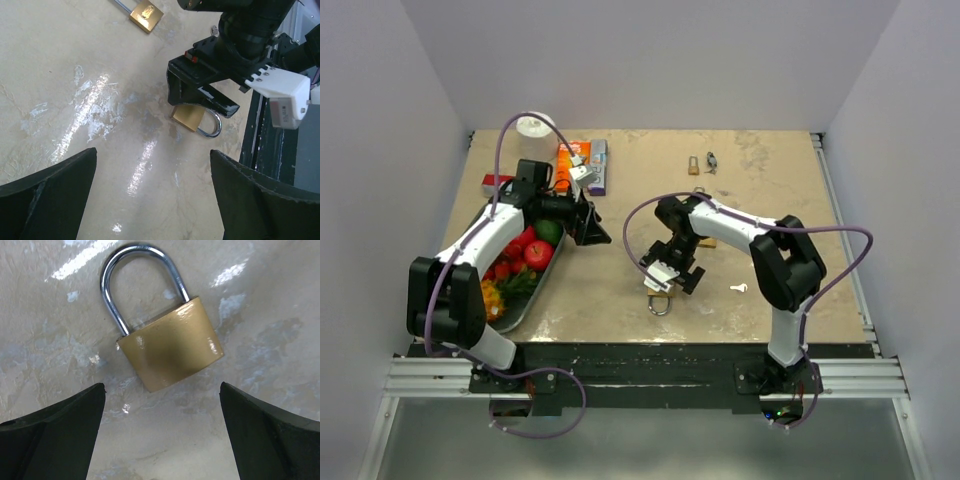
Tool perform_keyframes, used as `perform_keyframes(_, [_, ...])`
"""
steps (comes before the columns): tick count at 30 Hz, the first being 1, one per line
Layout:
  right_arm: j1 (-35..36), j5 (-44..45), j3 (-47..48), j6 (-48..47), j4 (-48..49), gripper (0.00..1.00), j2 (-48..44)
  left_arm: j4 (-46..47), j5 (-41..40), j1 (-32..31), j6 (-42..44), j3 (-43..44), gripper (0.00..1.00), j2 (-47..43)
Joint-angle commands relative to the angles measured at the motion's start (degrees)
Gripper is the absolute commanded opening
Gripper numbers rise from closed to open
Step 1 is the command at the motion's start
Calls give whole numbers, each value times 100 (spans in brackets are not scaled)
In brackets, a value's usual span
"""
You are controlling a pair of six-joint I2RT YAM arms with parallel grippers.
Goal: Lock with the key
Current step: Adjust the lock at the center of the board.
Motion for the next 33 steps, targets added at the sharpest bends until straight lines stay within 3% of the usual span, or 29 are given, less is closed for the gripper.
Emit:
perform_keyframes(1, [47,595,131,-4009,-144,99,53,453,214,116,-302,-147,99,-240])
perform_keyframes(12, [416,481,-1,-3931,226,99,44,322,372,125,-197,-252,99,-161])
perform_keyframes(16, [399,289,173,-3265,15,99,35,670,330,55,287,-927,99,-914])
perform_keyframes(20, [39,-62,105,-2578,-390,99,-263,138,-181,-138,2109,-1518,98,-1487])
perform_keyframes(22, [-146,-204,-228,-2314,-311,99,-649,-248,-164,-270,2824,-1693,92,-1654])
perform_keyframes(23, [-312,-344,-308,-2165,-241,99,-738,-328,-208,-366,3610,-1877,91,-1733])
perform_keyframes(26, [-611,-651,-414,-1184,-197,99,-967,-259,-697,-1138,4799,-2212,87,-1901])
perform_keyframes(28, [-813,-749,-388,-829,-266,99,-1046,-154,-866,-1833,5120,-2143,82,-1647])
perform_keyframes(33, [-1227,-1266,-353,971,22,99,-1344,-758,-1043,-2870,5649,-870,57,-145])
